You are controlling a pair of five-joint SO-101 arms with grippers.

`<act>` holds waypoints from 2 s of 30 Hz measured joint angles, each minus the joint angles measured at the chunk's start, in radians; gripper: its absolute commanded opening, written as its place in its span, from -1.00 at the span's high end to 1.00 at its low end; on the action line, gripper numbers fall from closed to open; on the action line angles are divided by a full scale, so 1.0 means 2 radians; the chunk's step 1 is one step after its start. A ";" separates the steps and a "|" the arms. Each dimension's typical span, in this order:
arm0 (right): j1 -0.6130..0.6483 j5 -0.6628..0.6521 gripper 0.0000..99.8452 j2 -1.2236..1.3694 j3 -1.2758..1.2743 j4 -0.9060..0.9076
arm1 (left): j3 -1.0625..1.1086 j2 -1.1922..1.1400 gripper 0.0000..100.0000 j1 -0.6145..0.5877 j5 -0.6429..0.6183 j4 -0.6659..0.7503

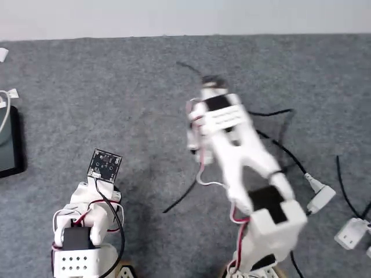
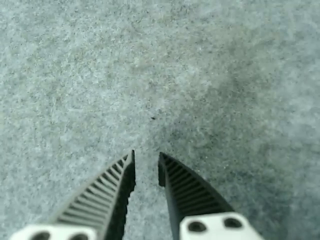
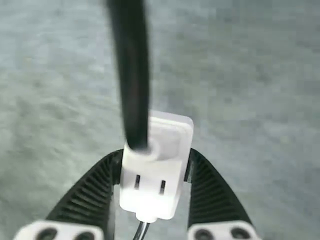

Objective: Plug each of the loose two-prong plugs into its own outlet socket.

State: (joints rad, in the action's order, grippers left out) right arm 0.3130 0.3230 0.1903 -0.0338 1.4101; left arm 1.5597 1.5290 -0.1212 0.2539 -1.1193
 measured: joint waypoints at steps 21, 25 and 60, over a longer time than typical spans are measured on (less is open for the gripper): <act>-0.568 -0.203 0.98 -0.147 -0.292 -0.270 | 0.000 0.000 0.95 0.000 0.000 0.008; -0.593 -0.236 0.82 -0.126 -0.286 -0.278 | 0.000 0.000 0.95 0.000 0.000 0.008; -0.492 -0.250 0.98 -0.563 -0.621 -0.235 | 0.000 0.000 0.95 -0.020 0.000 0.005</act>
State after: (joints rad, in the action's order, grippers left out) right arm -0.6705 -0.1772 -0.9360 -1.2750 0.9406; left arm 1.5597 1.5290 -0.1611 0.2539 -1.1101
